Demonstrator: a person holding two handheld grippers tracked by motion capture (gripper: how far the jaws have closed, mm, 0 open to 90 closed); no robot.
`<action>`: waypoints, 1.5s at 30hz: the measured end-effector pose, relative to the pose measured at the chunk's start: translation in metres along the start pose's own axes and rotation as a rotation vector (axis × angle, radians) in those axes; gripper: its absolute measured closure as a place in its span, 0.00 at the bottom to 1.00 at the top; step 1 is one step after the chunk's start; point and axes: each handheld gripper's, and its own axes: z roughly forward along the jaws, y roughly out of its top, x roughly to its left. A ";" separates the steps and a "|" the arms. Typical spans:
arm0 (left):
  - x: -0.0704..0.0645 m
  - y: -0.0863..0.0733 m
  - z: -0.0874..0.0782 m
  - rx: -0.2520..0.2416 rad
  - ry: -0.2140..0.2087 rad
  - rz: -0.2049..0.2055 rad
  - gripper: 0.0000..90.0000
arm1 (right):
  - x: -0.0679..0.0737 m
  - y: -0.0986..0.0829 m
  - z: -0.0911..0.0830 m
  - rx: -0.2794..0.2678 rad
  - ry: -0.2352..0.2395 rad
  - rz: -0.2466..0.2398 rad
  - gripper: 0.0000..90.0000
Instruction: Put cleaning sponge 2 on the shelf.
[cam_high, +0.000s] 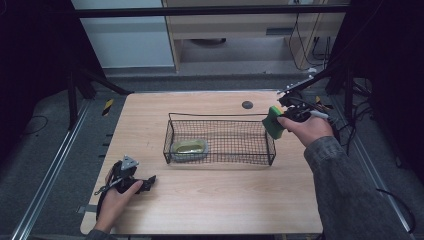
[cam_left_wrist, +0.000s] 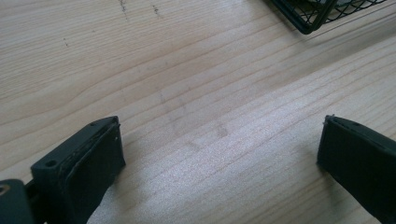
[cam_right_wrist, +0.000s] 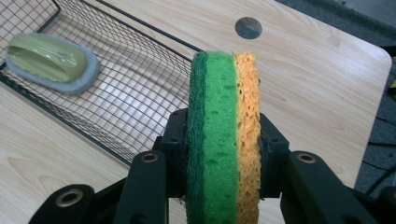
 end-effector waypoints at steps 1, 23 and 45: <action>0.000 0.000 0.000 0.000 0.000 0.000 0.00 | 0.001 0.001 0.001 -0.002 -0.001 -0.006 0.71; 0.000 0.000 0.000 0.000 -0.001 0.001 0.00 | 0.019 0.010 0.034 0.036 -0.006 -0.023 0.71; 0.000 0.000 0.000 0.001 -0.003 0.002 0.00 | 0.008 0.004 0.076 0.093 -0.040 0.012 0.71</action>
